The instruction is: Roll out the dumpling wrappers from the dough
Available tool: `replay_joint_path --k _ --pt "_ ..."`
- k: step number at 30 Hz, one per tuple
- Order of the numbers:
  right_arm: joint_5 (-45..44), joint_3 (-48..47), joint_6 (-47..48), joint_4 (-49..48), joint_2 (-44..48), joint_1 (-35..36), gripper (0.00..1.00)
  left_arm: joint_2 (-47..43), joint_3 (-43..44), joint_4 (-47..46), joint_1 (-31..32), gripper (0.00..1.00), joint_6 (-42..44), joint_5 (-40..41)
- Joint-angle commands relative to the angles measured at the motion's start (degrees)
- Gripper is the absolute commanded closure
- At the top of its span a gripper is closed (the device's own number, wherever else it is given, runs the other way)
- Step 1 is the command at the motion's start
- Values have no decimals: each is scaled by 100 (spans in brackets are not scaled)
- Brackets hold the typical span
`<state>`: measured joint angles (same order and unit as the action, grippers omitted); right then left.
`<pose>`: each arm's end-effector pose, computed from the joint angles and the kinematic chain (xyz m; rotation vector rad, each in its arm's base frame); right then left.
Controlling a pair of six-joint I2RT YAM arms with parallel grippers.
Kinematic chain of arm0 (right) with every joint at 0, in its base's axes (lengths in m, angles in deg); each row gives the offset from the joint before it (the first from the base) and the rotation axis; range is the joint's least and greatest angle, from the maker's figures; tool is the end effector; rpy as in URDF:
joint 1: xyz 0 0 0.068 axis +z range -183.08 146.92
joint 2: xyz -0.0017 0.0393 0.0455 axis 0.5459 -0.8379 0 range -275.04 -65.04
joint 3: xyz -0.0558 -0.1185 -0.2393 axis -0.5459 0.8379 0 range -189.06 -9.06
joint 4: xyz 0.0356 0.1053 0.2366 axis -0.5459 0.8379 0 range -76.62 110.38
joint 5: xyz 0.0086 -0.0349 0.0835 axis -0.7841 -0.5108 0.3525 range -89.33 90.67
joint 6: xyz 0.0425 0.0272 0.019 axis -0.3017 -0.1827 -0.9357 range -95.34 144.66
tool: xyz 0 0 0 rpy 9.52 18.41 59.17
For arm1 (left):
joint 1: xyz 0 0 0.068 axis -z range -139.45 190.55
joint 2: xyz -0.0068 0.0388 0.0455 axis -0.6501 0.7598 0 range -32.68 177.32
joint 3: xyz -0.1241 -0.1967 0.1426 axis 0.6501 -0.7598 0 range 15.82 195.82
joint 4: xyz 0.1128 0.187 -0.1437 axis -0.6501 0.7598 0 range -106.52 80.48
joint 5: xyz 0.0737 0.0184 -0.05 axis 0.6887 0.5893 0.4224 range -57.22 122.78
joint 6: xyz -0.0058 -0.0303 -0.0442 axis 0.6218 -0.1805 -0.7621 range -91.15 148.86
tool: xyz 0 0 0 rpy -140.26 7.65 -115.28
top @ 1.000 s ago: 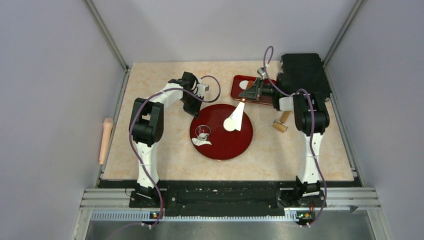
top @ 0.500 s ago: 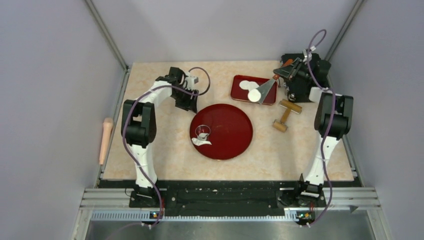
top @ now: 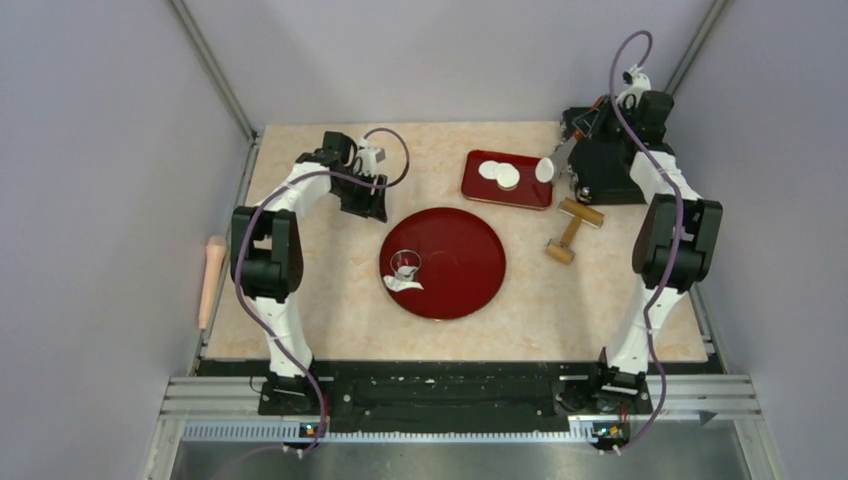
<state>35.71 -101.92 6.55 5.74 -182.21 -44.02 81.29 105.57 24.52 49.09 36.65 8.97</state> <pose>0.4823 -0.0725 0.2726 0.0420 1.8570 0.6540 0.4132 -0.0766 0.2122 0.4995 2.6153 -0.5645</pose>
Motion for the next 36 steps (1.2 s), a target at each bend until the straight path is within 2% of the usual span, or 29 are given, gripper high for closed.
replay_joint_path --k 1,8,15,26,31,33,36 --pt "-1409 -192 1717 497 686 592 100 -419 -174 -235 -61 36 80 -170" --pt "-3014 316 3209 234 976 1517 100 -433 -261 -269 -62 36 55 -195" --pt "-4051 624 4368 -18 996 2337 100 -495 -360 -348 -63 35 56 -176" --pt "-4156 842 4344 62 942 2813 100 -526 -415 -359 -71 35 82 -165" --pt "-4375 540 4338 281 1105 2825 100 -538 -391 -338 -63 34 119 -146" --pt "-4296 325 4313 656 1325 2821 100 -583 -349 -306 -71 27 157 -132" --pt "-4053 128 4355 1376 1860 2825 100 -700 -182 -169 -78 2 270 -87"
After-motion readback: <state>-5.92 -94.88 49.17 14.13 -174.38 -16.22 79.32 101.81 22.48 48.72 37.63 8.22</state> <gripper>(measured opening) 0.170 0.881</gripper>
